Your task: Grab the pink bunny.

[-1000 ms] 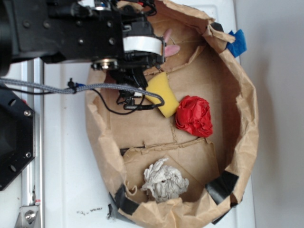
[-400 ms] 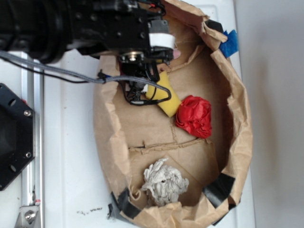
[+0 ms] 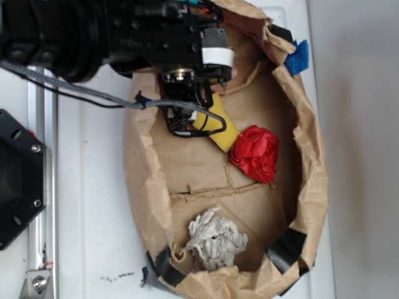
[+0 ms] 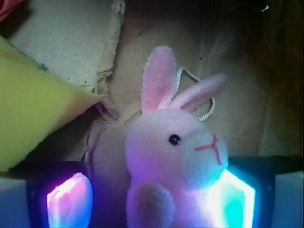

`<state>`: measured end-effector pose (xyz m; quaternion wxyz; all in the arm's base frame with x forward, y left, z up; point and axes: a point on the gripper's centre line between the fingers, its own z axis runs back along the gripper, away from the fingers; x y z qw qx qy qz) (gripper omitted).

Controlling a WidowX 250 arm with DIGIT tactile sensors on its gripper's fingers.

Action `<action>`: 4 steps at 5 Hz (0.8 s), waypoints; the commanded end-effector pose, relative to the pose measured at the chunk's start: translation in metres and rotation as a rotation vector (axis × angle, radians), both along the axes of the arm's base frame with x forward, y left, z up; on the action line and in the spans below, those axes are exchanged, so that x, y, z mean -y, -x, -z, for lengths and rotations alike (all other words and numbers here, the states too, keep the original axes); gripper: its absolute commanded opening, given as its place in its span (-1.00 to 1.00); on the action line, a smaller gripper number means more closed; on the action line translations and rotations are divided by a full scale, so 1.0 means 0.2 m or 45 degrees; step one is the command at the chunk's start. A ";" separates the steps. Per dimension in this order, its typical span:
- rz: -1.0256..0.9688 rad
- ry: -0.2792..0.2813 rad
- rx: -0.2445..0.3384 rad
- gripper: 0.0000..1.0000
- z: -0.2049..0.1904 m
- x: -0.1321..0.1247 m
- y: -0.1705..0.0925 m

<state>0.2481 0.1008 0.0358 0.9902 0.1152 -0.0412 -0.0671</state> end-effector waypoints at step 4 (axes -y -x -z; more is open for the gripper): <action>-0.026 0.029 0.058 -1.00 -0.05 0.00 0.00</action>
